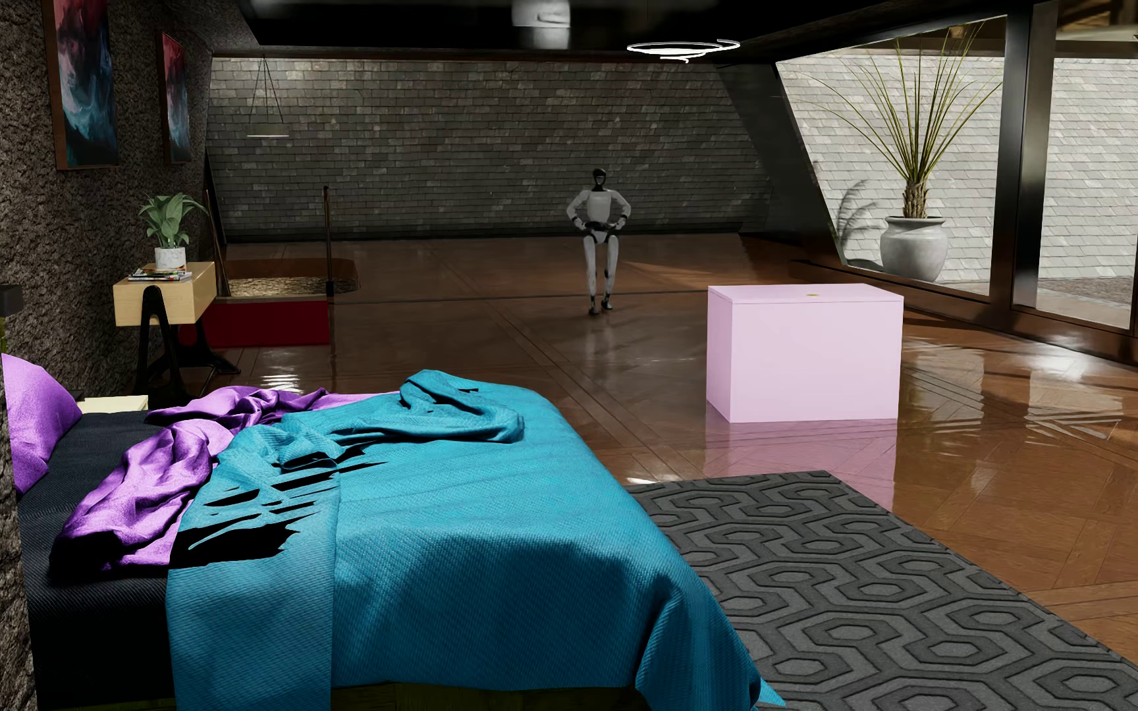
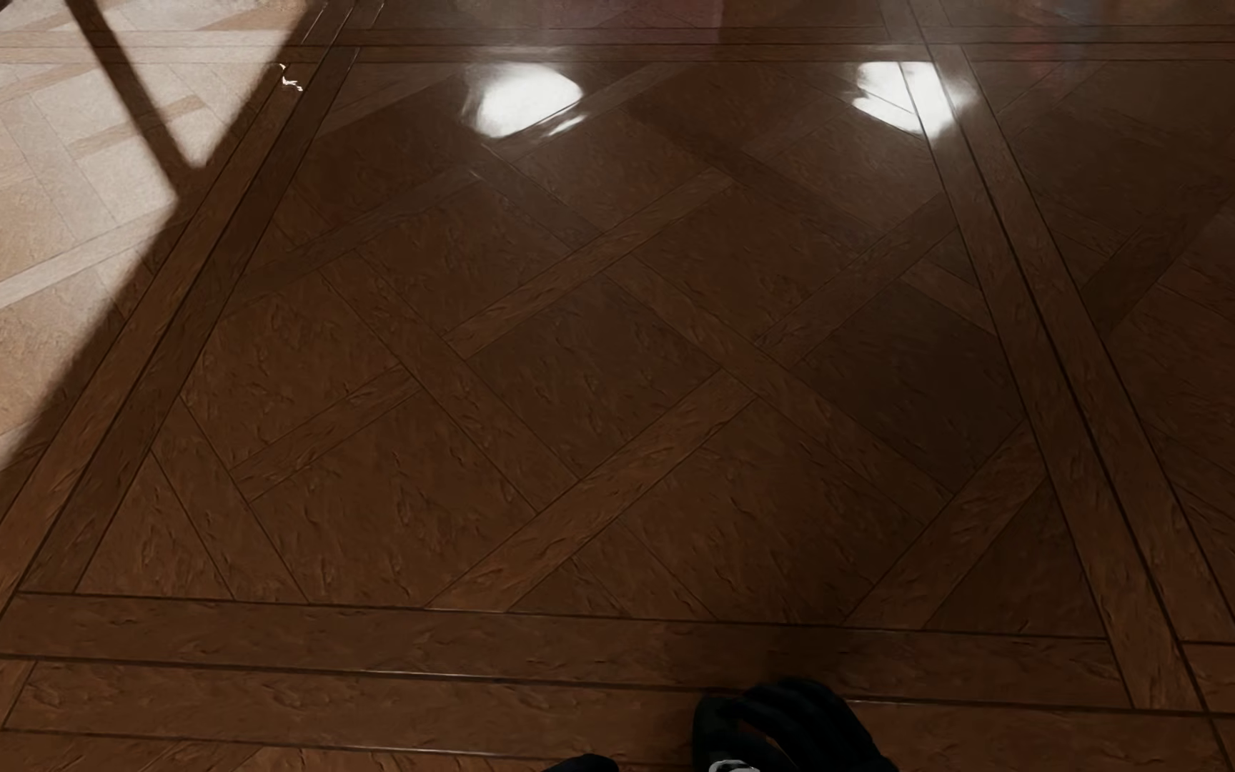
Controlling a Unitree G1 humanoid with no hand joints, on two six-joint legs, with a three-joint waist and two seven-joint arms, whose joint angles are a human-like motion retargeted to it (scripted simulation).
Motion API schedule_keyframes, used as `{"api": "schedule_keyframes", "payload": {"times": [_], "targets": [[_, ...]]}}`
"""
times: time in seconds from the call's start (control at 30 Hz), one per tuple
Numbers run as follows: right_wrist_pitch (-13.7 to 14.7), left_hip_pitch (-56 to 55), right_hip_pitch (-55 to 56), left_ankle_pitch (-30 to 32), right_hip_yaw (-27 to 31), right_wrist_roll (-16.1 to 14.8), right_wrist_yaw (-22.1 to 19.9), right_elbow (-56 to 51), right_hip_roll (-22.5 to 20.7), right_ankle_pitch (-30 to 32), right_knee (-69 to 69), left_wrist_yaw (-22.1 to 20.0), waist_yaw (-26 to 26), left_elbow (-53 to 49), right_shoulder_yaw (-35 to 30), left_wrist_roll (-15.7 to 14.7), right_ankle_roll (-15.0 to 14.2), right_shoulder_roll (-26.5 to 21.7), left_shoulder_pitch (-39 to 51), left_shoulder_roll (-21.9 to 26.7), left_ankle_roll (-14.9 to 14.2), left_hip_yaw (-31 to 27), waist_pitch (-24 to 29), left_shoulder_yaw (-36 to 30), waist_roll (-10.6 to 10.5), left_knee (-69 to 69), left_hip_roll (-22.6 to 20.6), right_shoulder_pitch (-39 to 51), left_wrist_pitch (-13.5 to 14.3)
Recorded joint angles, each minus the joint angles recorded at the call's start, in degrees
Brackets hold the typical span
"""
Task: Go to the light pink desk
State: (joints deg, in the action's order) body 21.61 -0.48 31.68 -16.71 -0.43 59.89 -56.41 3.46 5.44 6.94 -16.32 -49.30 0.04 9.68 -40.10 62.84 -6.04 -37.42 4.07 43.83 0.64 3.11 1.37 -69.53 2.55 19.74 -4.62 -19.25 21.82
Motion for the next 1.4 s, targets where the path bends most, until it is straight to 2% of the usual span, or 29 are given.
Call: {"api": "schedule_keyframes", "payload": {"times": [0.07,0.13,0.2,0.27,0.3,0.33,0.37,0.43,0.53,0.6,0.67,0.7,0.73,0.77,0.8,0.87,0.9,0.97,1.0,1.07,1.1,1.17,1.2,1.23,1.27,1.33,1.4], "targets": [[1.24,2.49,-0.75,2.44,-1.74,-0.02,-0.04,-1.58,-0.99,-2.84,-5.53,1.22,-0.28,-0.45,-0.44,0.68,3.09,0.52,-2.27,0.18,-0.16,-1.02,-0.29,2.99,-1.18,1.83,1.85,1.39,-0.42],[0.72,2.89,-4.18,8.94,-4.08,-0.48,-0.06,-1.14,-2.10,-6.21,-6.00,3.29,-0.49,-0.68,-1.26,1.86,4.09,0.14,-3.86,0.61,0.20,-2.13,-0.69,5.11,-2.49,5.37,4.20,1.40,0.75],[0.47,0.43,-8.33,16.97,-6.99,-0.35,-0.04,-0.07,-3.31,-8.81,-4.40,4.95,-0.80,-0.70,-1.41,-1.05,4.93,0.46,-4.42,1.56,-1.01,-2.79,-1.00,5.15,-3.79,13.01,7.10,1.21,2.22],[0.83,-6.24,-10.93,24.88,-9.89,-0.45,-0.02,0.74,-5.01,-12.18,-5.21,4.95,-1.21,-1.78,-1.74,-1.90,5.63,1.28,-3.88,3.38,-5.72,-2.25,-0.88,4.91,-5.20,27.45,11.66,1.42,1.36],[1.10,-10.37,-11.90,28.36,-11.21,-0.64,-0.05,0.65,-6.16,-14.11,-6.33,4.65,-1.24,-2.49,-1.84,-1.10,6.05,1.77,-3.45,4.19,-5.74,-2.21,-0.68,4.83,-6.06,35.56,14.48,1.30,0.75],[0.52,-14.36,-12.71,28.03,-12.26,-1.74,-0.05,0.24,-7.38,-15.98,-7.69,3.95,-1.10,-2.26,-2.74,-0.36,6.46,2.41,-2.83,4.40,-5.24,-2.47,-0.45,4.89,-6.96,42.59,16.95,2.05,0.76],[0.75,-18.27,-13.64,24.53,-12.99,-2.29,-0.02,-0.29,-8.49,-17.86,-9.01,3.11,-0.86,-2.58,-2.53,0.41,6.78,2.79,-2.92,4.56,-5.57,-3.90,-0.18,5.36,-7.75,48.00,16.96,1.55,0.64],[0.52,-24.24,-16.70,19.88,-13.95,-2.33,-0.03,-0.33,-9.80,-21.19,-10.12,1.46,-0.61,-3.11,-2.70,1.48,7.13,3.09,-3.24,4.89,-6.16,-5.87,0.22,6.05,-8.56,51.39,14.31,0.61,-0.08],[0.17,-31.16,-22.10,10.97,-14.69,-2.33,-0.06,1.23,-10.60,-25.10,-9.64,2.64,-0.32,-3.06,-3.70,1.89,7.30,2.16,-4.24,4.71,-5.01,-3.90,0.50,6.95,-8.69,42.21,12.70,-0.22,-1.14],[0.38,-33.74,-25.74,9.27,-14.57,-3.15,-0.01,1.57,-10.86,-26.26,-7.34,3.08,0.19,-3.24,-3.84,2.63,7.18,2.30,-5.08,3.77,-1.39,0.03,0.32,8.73,-8.49,28.35,12.62,0.11,-1.08],[0.54,-34.42,-29.59,14.04,-14.24,-3.79,-0.01,1.83,-11.10,-26.70,-4.30,3.72,0.84,-3.14,-4.26,3.17,6.87,2.11,-5.89,2.69,-0.33,2.59,-0.11,10.61,-8.07,11.51,10.97,0.58,-0.48],[0.55,-34.47,-31.71,19.24,-13.77,-4.13,-0.01,1.86,-11.11,-26.59,-2.48,4.21,1.16,-3.08,-4.64,3.41,6.71,1.80,-6.35,1.94,-0.01,1.38,-0.33,11.74,-7.69,4.14,9.06,0.90,-0.01],[0.54,-34.30,-33.82,23.27,-13.06,-4.64,-0.01,1.88,-11.10,-26.59,-1.07,4.66,1.46,-3.07,-5.16,3.99,6.48,1.43,-6.97,1.22,-0.97,-1.96,-0.54,13.26,-7.21,-1.01,6.79,1.29,0.48],[0.49,-33.18,-35.65,27.53,-12.21,-5.28,0.01,2.00,-10.94,-26.67,-0.49,4.48,1.71,-3.20,-5.64,5.17,6.34,1.10,-7.58,0.46,2.36,-5.63,-0.73,15.03,-6.65,-1.91,4.73,1.75,1.16],[0.37,-33.05,-36.93,25.76,-11.56,-5.62,-0.06,2.33,-10.15,-26.25,-0.59,2.83,1.81,-3.44,-5.69,6.89,6.24,0.99,-7.73,-0.62,2.57,-6.11,-0.80,16.51,-5.95,0.59,3.72,2.20,2.25],[0.06,-31.48,-37.94,21.14,-10.61,-4.38,-0.06,3.38,-8.06,-20.83,-5.00,-2.23,2.27,-3.35,-4.17,9.14,5.02,2.39,-6.77,-1.65,3.37,-4.82,-0.57,17.01,-4.11,4.98,2.45,2.08,3.86],[0.05,-29.63,-37.80,19.75,-9.76,-3.76,-0.06,3.94,-6.69,-16.50,-7.70,-2.25,2.54,-2.86,-3.65,8.91,3.86,2.35,-6.43,-1.84,3.50,-3.79,-0.43,16.56,-3.16,5.06,1.90,1.51,3.81],[0.51,-25.19,-34.37,17.08,-6.54,-4.57,-0.06,4.86,-4.13,-4.63,-18.19,1.58,2.78,-2.52,-5.19,7.98,-0.13,-0.27,-6.76,-2.47,3.32,-1.40,-0.13,16.67,-1.43,4.01,1.51,1.69,3.38],[0.53,-23.32,-30.40,15.42,-4.69,-4.69,-0.05,4.93,-2.93,1.69,-26.67,2.74,2.90,-2.48,-6.50,7.68,-2.65,-2.18,-7.07,-3.09,3.13,-0.19,0.03,16.83,-0.60,3.93,1.26,2.58,3.49],[0.07,-19.94,-20.47,11.39,-2.92,-3.42,-0.05,4.35,1.16,14.46,-44.21,2.45,3.16,-1.65,-8.34,5.70,-7.00,-5.24,-7.29,-4.25,2.90,2.28,0.36,15.78,1.09,4.47,0.42,4.21,4.22],[-0.13,-18.18,-15.73,9.40,-1.71,-3.36,-0.05,3.81,3.05,14.65,-50.74,1.13,3.10,-1.22,-8.80,4.65,-8.24,-5.81,-6.85,-4.56,2.77,3.40,0.55,14.73,1.96,4.79,-0.14,4.71,4.48],[-0.60,-14.88,-6.81,5.86,0.49,-3.86,-0.06,2.04,5.51,3.50,-56.90,-1.97,2.61,-0.05,-8.35,3.91,-3.88,-5.86,-5.07,-4.71,2.41,5.17,0.90,12.23,3.31,6.14,-1.25,4.96,4.44],[-0.96,-13.16,-3.14,4.44,0.80,-3.45,-0.06,1.22,6.21,-2.26,-56.26,-2.70,2.26,0.85,-7.71,3.60,-2.56,-5.94,-4.32,-4.61,2.17,5.61,0.97,10.75,3.67,6.62,-1.57,4.50,4.18],[-1.35,-11.35,-0.06,3.21,0.74,-2.59,-0.06,0.60,6.26,-6.90,-52.87,-2.69,1.84,1.85,-6.93,2.96,-0.07,-6.10,-3.73,-4.46,1.95,5.74,0.97,9.16,3.76,6.66,-1.73,3.67,3.87],[-1.89,-9.64,2.21,2.22,0.56,-1.83,-0.06,-0.04,5.90,-10.41,-46.82,-2.43,1.39,2.38,-6.29,2.14,-0.25,-6.14,-3.47,-4.10,1.73,5.63,0.91,7.24,3.60,6.36,-1.70,2.91,3.18],[-1.97,-6.60,4.33,1.00,0.43,-0.82,0.00,-0.25,4.13,-12.21,-28.06,-2.03,0.40,3.12,-3.96,1.30,1.50,-4.03,-3.00,-3.73,1.24,4.83,0.52,5.35,2.71,4.64,-1.10,2.09,2.75],[-1.67,-3.09,2.65,0.41,3.49,-0.24,-0.06,-0.12,1.20,-8.81,-4.30,-3.05,-0.40,3.45,-1.40,1.13,0.78,-1.42,-2.00,-3.34,0.74,3.68,-0.24,3.69,1.14,1.01,-0.14,0.80,1.76]]}}
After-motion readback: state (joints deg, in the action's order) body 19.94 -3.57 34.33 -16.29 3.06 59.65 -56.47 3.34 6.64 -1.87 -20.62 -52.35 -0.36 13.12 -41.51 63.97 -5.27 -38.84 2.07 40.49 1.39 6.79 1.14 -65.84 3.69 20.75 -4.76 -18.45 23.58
